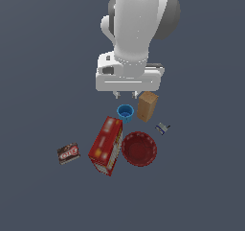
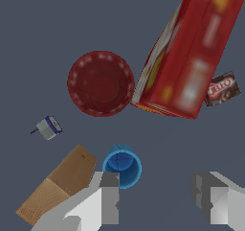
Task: Pick up a designated object from a clutter of objects.
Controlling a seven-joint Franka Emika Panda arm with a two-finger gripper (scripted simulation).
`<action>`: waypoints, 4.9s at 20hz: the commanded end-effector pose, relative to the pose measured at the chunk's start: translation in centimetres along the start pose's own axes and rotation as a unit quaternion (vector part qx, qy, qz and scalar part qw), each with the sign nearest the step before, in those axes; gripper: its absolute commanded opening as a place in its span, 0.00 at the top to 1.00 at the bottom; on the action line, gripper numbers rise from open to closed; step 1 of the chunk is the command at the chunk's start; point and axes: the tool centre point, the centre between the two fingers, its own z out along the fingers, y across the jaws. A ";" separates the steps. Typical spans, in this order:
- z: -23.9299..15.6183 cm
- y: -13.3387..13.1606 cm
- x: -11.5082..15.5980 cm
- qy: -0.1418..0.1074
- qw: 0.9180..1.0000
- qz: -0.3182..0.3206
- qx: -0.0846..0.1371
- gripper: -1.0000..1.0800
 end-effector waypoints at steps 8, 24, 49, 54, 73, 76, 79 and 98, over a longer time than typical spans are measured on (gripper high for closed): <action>4.0 1.4 -0.2 0.028 0.998 0.016 -0.059 0.38; 12.5 -0.4 -3.1 0.106 0.989 -0.006 -0.107 0.38; 13.2 -5.0 -5.4 0.204 0.978 -0.027 -0.034 0.38; 13.8 -5.1 -5.6 0.199 0.979 -0.029 -0.034 0.38; 21.4 -6.2 -9.2 0.138 0.988 -0.054 -0.036 0.38; 21.5 -6.2 -9.3 0.137 0.988 -0.054 -0.036 1.00; 21.5 -6.2 -9.3 0.137 0.988 -0.054 -0.036 1.00; 20.6 -6.3 -8.8 0.137 0.989 -0.053 -0.036 1.00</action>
